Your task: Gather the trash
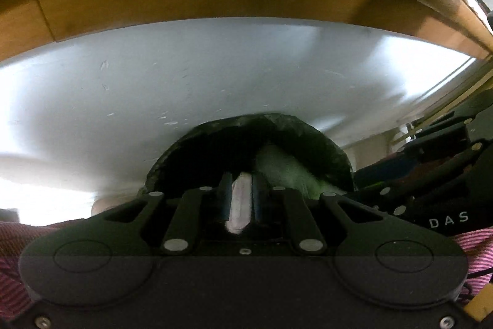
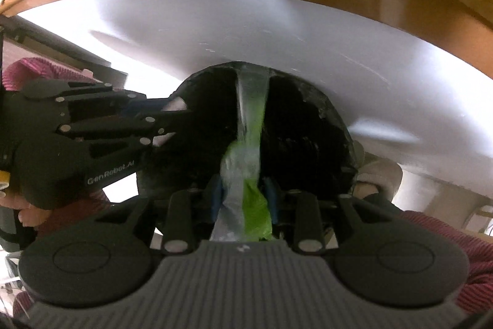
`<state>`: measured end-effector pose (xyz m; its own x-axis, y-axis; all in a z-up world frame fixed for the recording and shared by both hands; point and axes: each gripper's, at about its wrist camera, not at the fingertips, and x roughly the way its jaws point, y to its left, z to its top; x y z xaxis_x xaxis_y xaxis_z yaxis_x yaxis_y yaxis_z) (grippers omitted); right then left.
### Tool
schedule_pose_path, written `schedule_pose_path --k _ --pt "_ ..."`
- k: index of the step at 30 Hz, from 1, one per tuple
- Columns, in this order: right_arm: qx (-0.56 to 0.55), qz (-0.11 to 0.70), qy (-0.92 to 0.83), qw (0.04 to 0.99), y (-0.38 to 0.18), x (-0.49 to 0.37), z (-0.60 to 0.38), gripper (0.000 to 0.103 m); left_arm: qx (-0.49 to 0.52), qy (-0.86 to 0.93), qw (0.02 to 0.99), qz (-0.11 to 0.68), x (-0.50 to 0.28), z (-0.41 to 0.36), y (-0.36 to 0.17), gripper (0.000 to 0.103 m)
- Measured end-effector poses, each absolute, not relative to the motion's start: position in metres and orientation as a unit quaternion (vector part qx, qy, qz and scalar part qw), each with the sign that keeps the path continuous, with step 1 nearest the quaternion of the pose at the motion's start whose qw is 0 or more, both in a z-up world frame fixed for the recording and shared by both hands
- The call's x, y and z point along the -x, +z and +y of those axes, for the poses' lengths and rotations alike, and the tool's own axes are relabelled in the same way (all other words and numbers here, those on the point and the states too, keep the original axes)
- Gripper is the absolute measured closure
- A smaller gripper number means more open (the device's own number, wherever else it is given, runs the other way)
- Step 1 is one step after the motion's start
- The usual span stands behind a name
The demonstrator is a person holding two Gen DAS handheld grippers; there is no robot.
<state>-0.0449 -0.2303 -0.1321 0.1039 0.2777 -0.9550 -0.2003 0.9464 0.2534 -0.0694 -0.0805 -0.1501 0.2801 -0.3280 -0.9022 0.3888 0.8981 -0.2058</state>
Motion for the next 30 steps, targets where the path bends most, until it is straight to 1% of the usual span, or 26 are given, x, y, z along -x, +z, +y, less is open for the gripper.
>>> schedule_pose_path --k 1,2,3,7,13,18,24,27,30 --pt "-0.030 0.648 0.158 0.744 -0.132 0.044 -0.231 0.049 -0.027 -0.223 0.799 0.558 0.068 -0.081 -0.152 0.075" --pt "-0.033 0.646 0.156 0.746 -0.131 0.044 -0.231 0.041 -0.026 -0.221 0.799 0.558 0.067 -0.081 -0.153 0.069" --pt "-0.034 0.644 0.154 0.749 -0.131 0.043 -0.232 0.038 -0.026 -0.219 0.800 0.558 0.067 -0.081 -0.151 0.061" --pt "-0.041 0.634 0.147 0.758 -0.125 0.041 -0.235 0.032 -0.033 -0.214 0.806 0.551 0.064 -0.082 -0.146 0.048" --pt "-0.046 0.621 0.140 0.770 -0.119 0.040 -0.241 0.030 -0.025 -0.213 0.807 0.550 0.067 -0.077 -0.136 0.034" --pt "-0.044 0.610 0.139 0.779 -0.115 0.042 -0.243 0.028 -0.025 -0.210 0.812 0.543 0.069 -0.076 -0.128 0.028" --pt "-0.033 0.589 0.139 0.795 -0.104 0.047 -0.244 0.027 -0.024 -0.215 0.820 0.530 0.075 -0.072 -0.111 0.027" --pt "-0.022 0.563 0.153 0.812 -0.089 0.054 -0.245 0.025 -0.024 -0.226 0.833 0.505 0.083 -0.068 -0.091 0.027" --pt "-0.005 0.520 0.178 0.835 -0.063 0.064 -0.244 0.023 -0.016 -0.239 0.856 0.457 0.093 -0.061 -0.062 0.023"
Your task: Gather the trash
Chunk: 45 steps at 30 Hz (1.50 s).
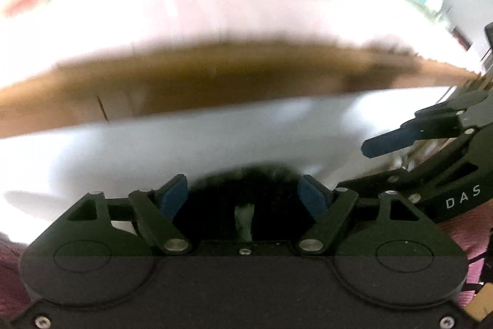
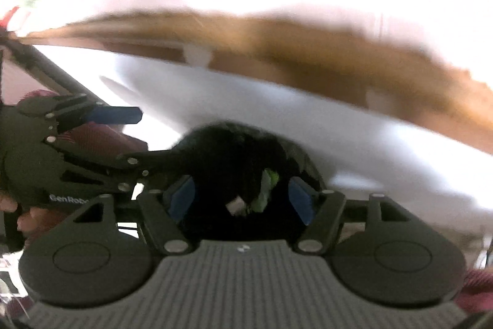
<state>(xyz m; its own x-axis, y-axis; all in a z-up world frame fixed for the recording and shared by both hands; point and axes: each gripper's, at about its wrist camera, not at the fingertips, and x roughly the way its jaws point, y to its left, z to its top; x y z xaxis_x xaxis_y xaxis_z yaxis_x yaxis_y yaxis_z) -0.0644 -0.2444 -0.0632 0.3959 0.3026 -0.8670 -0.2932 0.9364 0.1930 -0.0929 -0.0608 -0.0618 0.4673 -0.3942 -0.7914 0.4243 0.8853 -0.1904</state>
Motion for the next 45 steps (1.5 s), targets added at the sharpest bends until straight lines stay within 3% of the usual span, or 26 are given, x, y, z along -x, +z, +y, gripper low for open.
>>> schedule_pose_path --k 5,11,23,33,39,45 --pt "0.018 0.428 0.221 0.876 -0.016 0.082 -0.247 0.018 -0.013 -0.231 0.906 0.354 0.109 -0.045 -0.013 0.019" --pt "0.028 0.339 0.208 0.917 0.022 0.080 -0.252 0.016 -0.010 -0.187 0.941 0.281 0.109 -0.031 0.031 0.018" --pt "0.022 0.275 0.120 0.954 0.034 0.022 -0.254 0.015 -0.015 -0.029 0.973 0.228 0.060 -0.001 0.031 0.019" --pt "0.033 0.261 0.098 0.960 0.029 -0.033 -0.240 0.015 0.014 0.014 0.971 0.239 0.037 0.013 0.003 0.030" --pt "0.024 0.270 0.097 0.958 0.022 -0.063 -0.230 0.015 0.016 0.028 0.969 0.244 0.028 0.015 -0.002 0.031" --pt "0.003 0.278 0.097 0.956 0.014 -0.086 -0.224 0.015 0.017 0.028 0.968 0.249 0.023 0.013 -0.009 0.051"
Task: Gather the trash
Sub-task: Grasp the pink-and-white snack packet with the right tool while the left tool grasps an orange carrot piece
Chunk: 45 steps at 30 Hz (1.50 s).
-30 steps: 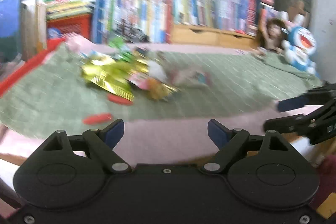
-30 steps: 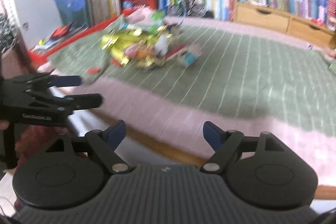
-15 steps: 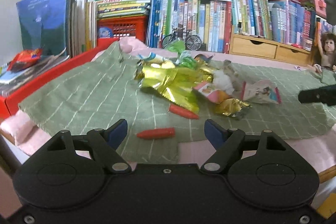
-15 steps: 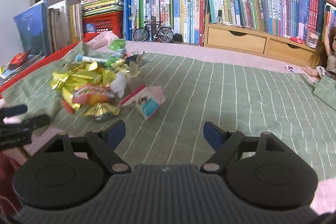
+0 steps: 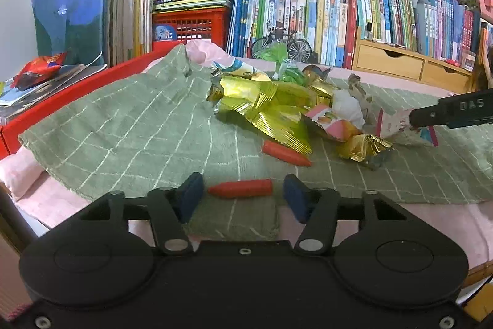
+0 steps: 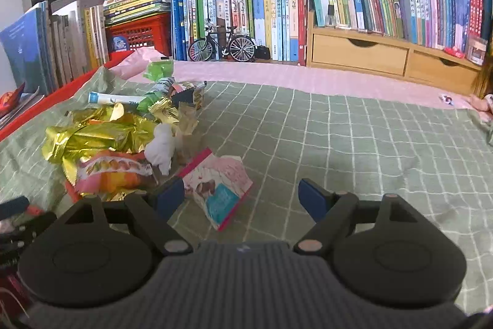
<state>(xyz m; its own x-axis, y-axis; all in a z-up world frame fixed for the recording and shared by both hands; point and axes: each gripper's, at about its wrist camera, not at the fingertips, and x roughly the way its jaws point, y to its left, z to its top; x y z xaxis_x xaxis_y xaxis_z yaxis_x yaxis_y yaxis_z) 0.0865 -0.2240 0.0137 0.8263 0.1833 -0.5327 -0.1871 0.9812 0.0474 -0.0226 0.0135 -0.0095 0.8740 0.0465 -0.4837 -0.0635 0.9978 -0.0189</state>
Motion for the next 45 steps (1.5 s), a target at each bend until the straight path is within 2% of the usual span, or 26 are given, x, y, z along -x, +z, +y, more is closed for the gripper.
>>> schedule_pose_path --k 2,5,7,11,15,26,28,29,30,31,32,33,37,43,45 --pt "0.002 0.282 0.100 0.954 0.010 -0.092 -0.222 0.015 0.018 0.025 0.969 0.246 0.023 0.014 -0.010 0.060" --pt "0.002 0.291 0.108 0.951 0.006 -0.098 -0.219 0.015 0.025 0.024 0.969 0.243 0.024 0.015 -0.009 0.061" --pt "0.004 0.297 0.115 0.948 0.003 -0.098 -0.217 0.023 0.028 0.021 0.970 0.241 0.025 0.015 -0.009 0.061" --pt "0.009 0.298 0.120 0.947 0.000 -0.093 -0.214 0.057 0.025 0.014 0.971 0.238 0.028 0.013 -0.006 0.061" --pt "0.009 0.292 0.118 0.949 0.002 -0.087 -0.217 0.073 0.015 0.008 0.973 0.231 0.031 0.007 -0.002 0.061" --pt "-0.003 0.270 0.113 0.956 0.015 -0.067 -0.228 0.087 0.008 -0.010 0.976 0.217 0.037 -0.005 0.010 0.061" --pt "-0.008 0.271 0.115 0.956 0.016 -0.065 -0.231 0.087 0.005 -0.014 0.976 0.217 0.035 -0.006 0.012 0.061" --pt "-0.015 0.274 0.119 0.954 0.016 -0.065 -0.233 0.078 0.005 -0.015 0.976 0.217 0.035 -0.006 0.012 0.061" --pt "-0.025 0.277 0.121 0.953 0.016 -0.065 -0.236 0.058 0.005 -0.017 0.976 0.217 0.035 -0.006 0.012 0.061" --pt "-0.043 0.280 0.120 0.951 0.015 -0.067 -0.240 0.047 0.005 -0.018 0.976 0.216 0.036 -0.007 0.013 0.061" --pt "-0.059 0.281 0.115 0.951 0.014 -0.069 -0.243 0.027 0.005 -0.019 0.976 0.216 0.036 -0.007 0.013 0.061" --pt "-0.079 0.280 0.112 0.950 0.014 -0.070 -0.248 0.021 0.005 -0.020 0.976 0.215 0.036 -0.007 0.014 0.061" --pt "-0.140 0.297 0.097 0.939 0.010 -0.086 -0.256 0.021 0.004 -0.022 0.976 0.216 0.035 -0.009 0.013 0.061" --pt "-0.154 0.330 0.067 0.929 -0.005 -0.106 -0.247 0.023 0.004 -0.027 0.975 0.219 0.033 -0.012 0.012 0.061" --pt "-0.148 0.326 0.066 0.931 -0.007 -0.104 -0.244 0.046 0.001 -0.027 0.976 0.218 0.032 -0.013 0.012 0.061"
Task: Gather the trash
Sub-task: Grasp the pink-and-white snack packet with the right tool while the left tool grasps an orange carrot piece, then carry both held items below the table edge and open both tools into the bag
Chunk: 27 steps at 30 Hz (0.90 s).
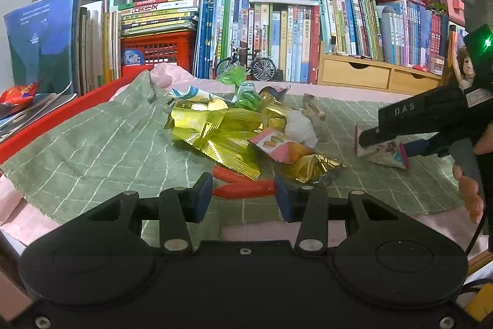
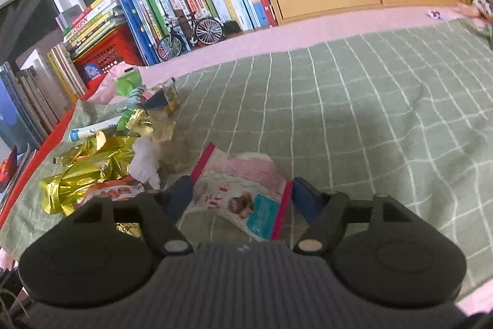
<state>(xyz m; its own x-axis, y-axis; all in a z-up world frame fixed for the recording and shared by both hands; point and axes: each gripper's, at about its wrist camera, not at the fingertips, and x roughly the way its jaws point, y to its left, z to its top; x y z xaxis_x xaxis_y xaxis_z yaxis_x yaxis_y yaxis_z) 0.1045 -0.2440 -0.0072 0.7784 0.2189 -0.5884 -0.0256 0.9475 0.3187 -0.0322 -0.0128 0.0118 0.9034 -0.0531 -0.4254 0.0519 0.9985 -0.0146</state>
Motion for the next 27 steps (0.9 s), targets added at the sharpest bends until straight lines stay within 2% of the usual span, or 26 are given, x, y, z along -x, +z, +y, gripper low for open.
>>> schedule_pose_path --k 5,7,27 --pt "-0.136 0.312 0.078 0.937 0.000 -0.096 -0.241 0.068 0.004 -0.028 0.976 0.217 0.031 -0.013 0.013 0.061" --pt "-0.128 0.307 0.081 0.939 0.004 -0.093 -0.240 0.072 0.005 -0.030 0.976 0.217 0.032 -0.015 0.013 0.061" --pt "-0.087 0.284 0.122 0.947 0.020 -0.016 -0.248 0.073 -0.011 -0.065 0.974 0.216 0.056 -0.030 0.019 0.061"
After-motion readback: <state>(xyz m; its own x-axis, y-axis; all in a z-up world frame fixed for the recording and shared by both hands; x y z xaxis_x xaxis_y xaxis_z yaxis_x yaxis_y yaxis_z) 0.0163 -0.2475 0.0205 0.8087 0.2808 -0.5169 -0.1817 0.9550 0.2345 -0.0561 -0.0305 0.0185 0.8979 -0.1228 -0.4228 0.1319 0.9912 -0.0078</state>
